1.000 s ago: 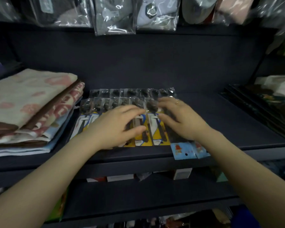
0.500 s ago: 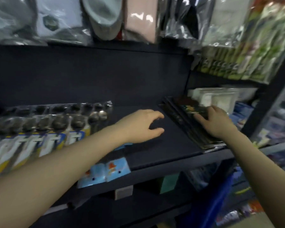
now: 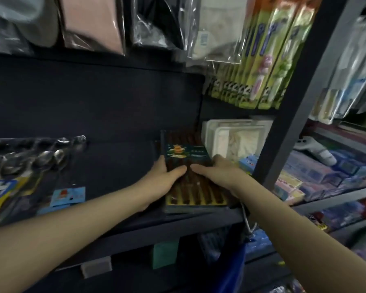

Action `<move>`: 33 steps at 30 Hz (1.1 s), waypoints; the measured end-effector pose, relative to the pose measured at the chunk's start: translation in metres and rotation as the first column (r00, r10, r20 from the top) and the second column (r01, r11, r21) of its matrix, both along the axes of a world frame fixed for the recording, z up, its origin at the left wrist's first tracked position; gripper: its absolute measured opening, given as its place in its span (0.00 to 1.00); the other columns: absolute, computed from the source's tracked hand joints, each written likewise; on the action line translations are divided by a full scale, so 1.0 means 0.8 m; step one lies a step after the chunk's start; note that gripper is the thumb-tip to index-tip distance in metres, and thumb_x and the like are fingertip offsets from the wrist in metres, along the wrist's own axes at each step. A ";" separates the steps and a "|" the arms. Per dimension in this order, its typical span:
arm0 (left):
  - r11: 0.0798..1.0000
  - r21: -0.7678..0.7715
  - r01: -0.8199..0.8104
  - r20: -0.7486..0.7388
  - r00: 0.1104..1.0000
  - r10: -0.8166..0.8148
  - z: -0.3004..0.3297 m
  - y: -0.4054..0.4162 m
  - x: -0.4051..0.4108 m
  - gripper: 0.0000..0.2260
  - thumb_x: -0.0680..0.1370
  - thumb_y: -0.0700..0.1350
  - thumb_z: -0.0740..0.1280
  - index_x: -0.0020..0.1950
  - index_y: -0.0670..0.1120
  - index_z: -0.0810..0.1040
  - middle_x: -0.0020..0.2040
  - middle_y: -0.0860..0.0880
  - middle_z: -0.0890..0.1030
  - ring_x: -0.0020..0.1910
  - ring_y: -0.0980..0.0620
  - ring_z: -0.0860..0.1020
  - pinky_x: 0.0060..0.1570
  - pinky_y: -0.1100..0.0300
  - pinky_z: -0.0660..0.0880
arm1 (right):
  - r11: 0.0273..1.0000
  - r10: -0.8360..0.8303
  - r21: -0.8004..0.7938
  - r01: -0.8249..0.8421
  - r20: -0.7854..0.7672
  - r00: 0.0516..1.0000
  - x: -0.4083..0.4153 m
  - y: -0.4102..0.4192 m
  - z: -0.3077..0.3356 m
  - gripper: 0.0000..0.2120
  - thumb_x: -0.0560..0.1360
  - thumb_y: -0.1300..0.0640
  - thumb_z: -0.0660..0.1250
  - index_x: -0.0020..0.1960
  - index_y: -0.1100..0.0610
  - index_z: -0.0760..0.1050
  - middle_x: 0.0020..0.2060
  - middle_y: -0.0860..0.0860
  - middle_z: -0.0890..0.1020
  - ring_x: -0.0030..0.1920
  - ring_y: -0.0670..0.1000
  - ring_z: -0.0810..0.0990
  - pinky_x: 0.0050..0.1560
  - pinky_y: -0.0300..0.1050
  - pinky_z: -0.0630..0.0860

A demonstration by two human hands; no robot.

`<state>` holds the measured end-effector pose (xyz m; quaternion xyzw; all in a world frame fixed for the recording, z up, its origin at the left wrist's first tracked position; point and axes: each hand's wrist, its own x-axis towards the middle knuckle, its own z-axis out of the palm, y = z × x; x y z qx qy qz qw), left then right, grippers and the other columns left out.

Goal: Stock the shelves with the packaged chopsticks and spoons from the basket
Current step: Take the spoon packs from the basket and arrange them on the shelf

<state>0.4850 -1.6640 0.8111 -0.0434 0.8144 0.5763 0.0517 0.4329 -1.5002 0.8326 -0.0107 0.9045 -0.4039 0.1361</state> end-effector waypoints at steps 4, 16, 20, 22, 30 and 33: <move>0.980 0.102 -0.174 -0.002 0.985 0.175 0.005 -0.016 0.000 0.29 0.76 0.51 0.64 0.73 0.51 0.54 0.54 0.55 0.74 0.52 0.55 0.73 0.49 0.62 0.69 | 0.975 0.047 -0.219 -0.029 0.075 0.996 -0.010 -0.023 -0.005 0.36 0.67 0.37 0.67 0.68 0.55 0.66 0.62 0.50 0.77 0.61 0.54 0.76 0.63 0.50 0.73; 0.980 0.122 -0.157 -0.037 0.986 0.162 0.006 -0.009 0.041 0.13 0.78 0.51 0.62 0.62 0.51 0.70 0.54 0.53 0.79 0.51 0.55 0.77 0.54 0.62 0.73 | 0.878 0.030 -0.479 -0.020 0.013 0.999 0.021 -0.031 -0.027 0.23 0.71 0.46 0.65 0.64 0.53 0.70 0.55 0.52 0.81 0.54 0.56 0.81 0.60 0.56 0.76; 0.989 0.097 -0.107 -0.048 0.993 0.112 -0.007 -0.017 0.102 0.13 0.76 0.54 0.63 0.60 0.57 0.71 0.54 0.58 0.79 0.53 0.57 0.77 0.59 0.57 0.72 | 0.852 0.048 -0.521 -0.049 -0.014 0.999 0.091 -0.020 -0.035 0.16 0.73 0.49 0.65 0.59 0.51 0.71 0.52 0.51 0.82 0.52 0.54 0.81 0.59 0.54 0.77; 0.990 0.108 -0.090 -0.068 0.993 0.098 -0.015 -0.020 0.136 0.12 0.76 0.55 0.63 0.59 0.59 0.72 0.55 0.59 0.79 0.54 0.58 0.77 0.60 0.56 0.72 | 0.833 0.046 -0.550 -0.055 -0.030 0.998 0.129 -0.015 -0.035 0.12 0.76 0.51 0.64 0.59 0.48 0.69 0.52 0.49 0.81 0.52 0.52 0.81 0.58 0.52 0.77; 0.935 0.305 -0.183 -0.127 0.965 0.231 -0.040 -0.014 0.230 0.16 0.77 0.51 0.63 0.63 0.62 0.67 0.55 0.67 0.74 0.50 0.76 0.73 0.46 0.77 0.72 | 0.758 -0.045 -0.650 0.052 0.027 0.999 0.226 -0.026 -0.045 0.20 0.73 0.52 0.69 0.63 0.51 0.69 0.53 0.49 0.81 0.46 0.47 0.83 0.41 0.41 0.82; 0.944 0.279 -0.175 -0.148 0.964 0.223 -0.042 -0.022 0.242 0.25 0.71 0.55 0.70 0.67 0.59 0.68 0.65 0.58 0.73 0.62 0.58 0.73 0.62 0.55 0.71 | 0.685 0.001 -0.715 0.140 0.193 0.981 0.244 -0.023 -0.044 0.25 0.71 0.53 0.71 0.64 0.61 0.71 0.49 0.56 0.84 0.38 0.51 0.86 0.31 0.42 0.80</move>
